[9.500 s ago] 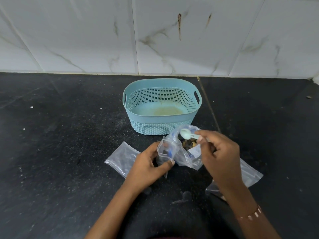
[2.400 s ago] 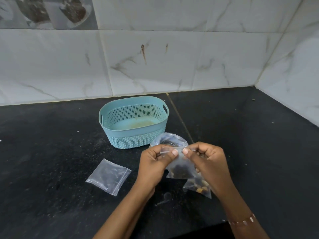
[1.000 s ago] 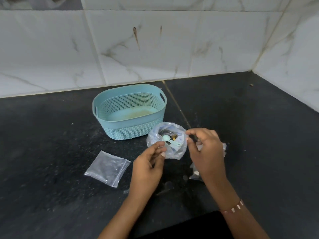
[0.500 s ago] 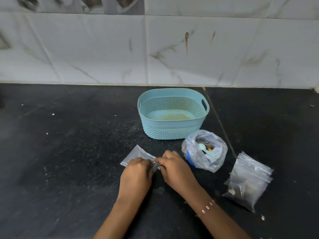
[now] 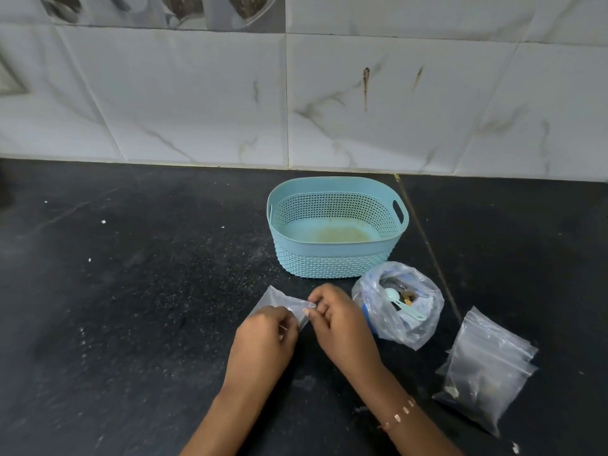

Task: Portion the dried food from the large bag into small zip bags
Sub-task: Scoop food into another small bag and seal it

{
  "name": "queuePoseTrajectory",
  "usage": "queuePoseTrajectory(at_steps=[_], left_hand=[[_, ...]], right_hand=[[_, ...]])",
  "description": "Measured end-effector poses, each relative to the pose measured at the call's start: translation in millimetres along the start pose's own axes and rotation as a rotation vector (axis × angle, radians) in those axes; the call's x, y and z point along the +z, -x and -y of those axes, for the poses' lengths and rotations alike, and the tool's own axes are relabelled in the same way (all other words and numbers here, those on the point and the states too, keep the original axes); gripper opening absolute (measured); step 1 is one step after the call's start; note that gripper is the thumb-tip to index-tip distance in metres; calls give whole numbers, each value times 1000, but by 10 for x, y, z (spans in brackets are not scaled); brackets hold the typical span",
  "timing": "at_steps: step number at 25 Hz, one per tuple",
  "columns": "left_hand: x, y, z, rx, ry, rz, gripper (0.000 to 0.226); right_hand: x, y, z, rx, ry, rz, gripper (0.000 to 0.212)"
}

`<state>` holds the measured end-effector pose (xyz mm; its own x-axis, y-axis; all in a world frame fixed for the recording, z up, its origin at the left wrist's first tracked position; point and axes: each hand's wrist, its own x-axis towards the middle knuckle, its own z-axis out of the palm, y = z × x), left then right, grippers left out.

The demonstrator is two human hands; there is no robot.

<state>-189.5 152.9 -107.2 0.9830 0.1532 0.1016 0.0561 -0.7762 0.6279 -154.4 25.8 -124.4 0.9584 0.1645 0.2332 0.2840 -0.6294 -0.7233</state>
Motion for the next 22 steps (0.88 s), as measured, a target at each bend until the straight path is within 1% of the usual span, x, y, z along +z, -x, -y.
queuePoseTrajectory(at_steps=[2, 3, 4, 6, 8, 10, 12, 14, 16, 20, 22], left_hand=[[-7, 9, -59, -27, 176, -42, 13], [6, 11, -85, -28, 238, -62, 13], [20, 12, -120, -28, 294, -77, 12], [58, 15, -171, -29, 398, -71, 12], [77, 24, -203, -21, 450, -51, 13], [87, 34, -239, 32, 391, -84, 13], [72, 31, -276, 98, 292, -166, 13], [51, 14, -326, 94, 295, -167, 13], [49, 11, -378, 81, 344, -99, 13], [77, 10, -507, 55, 509, 17, 15], [93, -11, -542, 70, 514, 57, 19]], right_hand=[[-127, 16, 77, 154, -175, -48, 15], [-180, 25, 115, 207, -252, -48, 14], [-221, 40, 149, 236, -313, -40, 12], [-265, 80, 185, 243, -378, -19, 16], [-286, 100, 193, 215, -357, -44, 18], [-333, 124, 182, 134, -197, -136, 19], [-422, 143, 151, 46, 8, -243, 21], [-532, 154, 112, 29, 91, -292, 21], [-579, 177, 124, 65, 53, -282, 18], [-578, 214, 178, 162, -136, -163, 13], [-598, 212, 154, 168, -156, -125, 10]])
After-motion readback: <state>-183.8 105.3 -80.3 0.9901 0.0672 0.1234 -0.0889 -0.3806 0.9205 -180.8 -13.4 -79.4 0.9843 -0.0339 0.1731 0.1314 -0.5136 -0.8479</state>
